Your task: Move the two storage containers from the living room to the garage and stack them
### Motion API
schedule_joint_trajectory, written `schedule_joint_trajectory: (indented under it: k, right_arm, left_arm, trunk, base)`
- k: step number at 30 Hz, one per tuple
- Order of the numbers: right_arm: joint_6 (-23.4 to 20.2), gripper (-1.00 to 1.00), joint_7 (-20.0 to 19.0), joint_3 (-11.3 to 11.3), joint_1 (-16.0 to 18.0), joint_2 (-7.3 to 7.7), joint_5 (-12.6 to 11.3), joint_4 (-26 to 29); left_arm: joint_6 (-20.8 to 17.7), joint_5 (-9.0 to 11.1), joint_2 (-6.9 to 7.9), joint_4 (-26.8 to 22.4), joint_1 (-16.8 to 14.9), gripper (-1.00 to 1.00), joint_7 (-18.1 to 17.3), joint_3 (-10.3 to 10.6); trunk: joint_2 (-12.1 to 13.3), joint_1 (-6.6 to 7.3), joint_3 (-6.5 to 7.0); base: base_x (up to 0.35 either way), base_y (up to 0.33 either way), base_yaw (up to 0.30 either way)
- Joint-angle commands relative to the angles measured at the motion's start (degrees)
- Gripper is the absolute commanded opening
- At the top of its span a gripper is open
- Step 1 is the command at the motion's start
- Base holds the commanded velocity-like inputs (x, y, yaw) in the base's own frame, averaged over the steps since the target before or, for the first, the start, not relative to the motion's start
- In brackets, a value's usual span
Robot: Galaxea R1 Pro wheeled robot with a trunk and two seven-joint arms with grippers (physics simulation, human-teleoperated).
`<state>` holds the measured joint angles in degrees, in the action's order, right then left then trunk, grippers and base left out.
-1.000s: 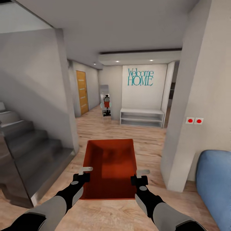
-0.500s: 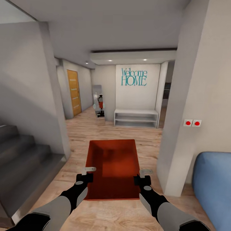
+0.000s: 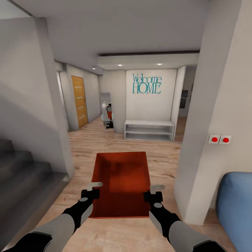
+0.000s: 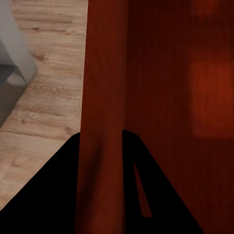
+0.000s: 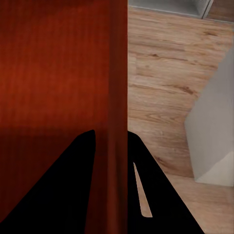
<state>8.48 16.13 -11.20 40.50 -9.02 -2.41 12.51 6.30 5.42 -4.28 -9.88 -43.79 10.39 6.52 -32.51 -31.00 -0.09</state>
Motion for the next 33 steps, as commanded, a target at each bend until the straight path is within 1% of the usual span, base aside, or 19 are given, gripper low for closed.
schedule_joint_trajectory:
  k: [1, 33]
  right_arm:
    - [0.4, -1.00, 1.7, 2.5, 0.0, 3.31, -1.0, -0.2]
    - [0.4, -1.00, 1.7, 2.5, 0.0, 3.31, -1.0, -0.2]
  left_arm:
    - [1.8, 1.3, 1.11, -0.1, -0.1, -1.00, 5.1, -3.4]
    - [1.8, 1.3, 1.14, -0.1, -0.1, -1.00, 5.1, -3.3]
  trunk:
    - [0.0, -0.05, -0.01]
    - [0.0, -0.05, -0.01]
  base:
    - [0.324, 0.000, 0.000]
    - [0.324, 0.000, 0.000]
